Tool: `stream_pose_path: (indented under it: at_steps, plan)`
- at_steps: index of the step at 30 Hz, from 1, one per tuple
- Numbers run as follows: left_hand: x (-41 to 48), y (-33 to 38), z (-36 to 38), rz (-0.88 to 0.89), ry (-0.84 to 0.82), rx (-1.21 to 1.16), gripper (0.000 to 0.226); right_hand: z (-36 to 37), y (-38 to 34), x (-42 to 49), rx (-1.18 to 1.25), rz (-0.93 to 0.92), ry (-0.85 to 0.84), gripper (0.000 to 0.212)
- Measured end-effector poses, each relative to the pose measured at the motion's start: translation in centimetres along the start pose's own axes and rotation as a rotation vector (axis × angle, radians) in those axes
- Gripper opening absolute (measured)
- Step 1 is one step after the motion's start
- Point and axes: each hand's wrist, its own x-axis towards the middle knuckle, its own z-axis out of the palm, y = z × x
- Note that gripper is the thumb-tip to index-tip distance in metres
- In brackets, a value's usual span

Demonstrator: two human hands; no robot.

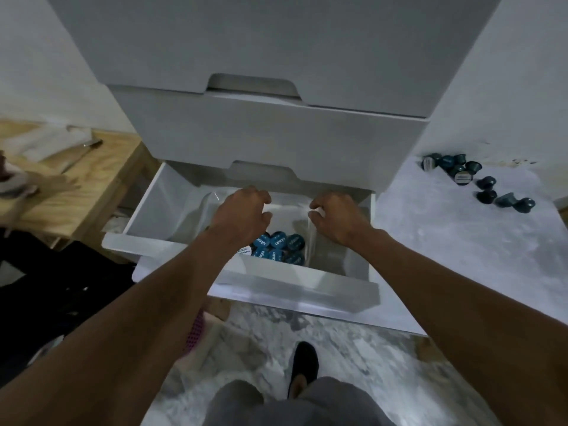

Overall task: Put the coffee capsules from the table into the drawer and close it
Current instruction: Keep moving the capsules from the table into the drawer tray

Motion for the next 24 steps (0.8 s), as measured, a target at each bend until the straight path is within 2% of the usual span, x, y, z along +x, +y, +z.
stream_pose_path:
  at_steps: [7, 12, 18, 24]
  plan:
    - [-3.2, 4.1, -2.3, 0.159, 0.0, -0.011, 0.034, -4.1, -0.2, -8.1, -0.016, 0.047, 0.194, 0.027]
    - [-6.4, 9.3, -2.8, 0.268, 0.045, -0.014, 0.03, -6.9, 2.1, -14.4, -0.085, 0.1, 0.224, 0.028]
    - [-9.3, 15.5, -2.1, 0.275, 0.077, 0.005, 0.024, -9.6, 6.7, -18.7, -0.148, 0.141, 0.208, 0.032]
    - [-9.8, 26.4, 0.1, 0.273, 0.134, 0.045, 0.026, -13.0, 14.0, -22.7, -0.202, 0.164, 0.272, 0.028]
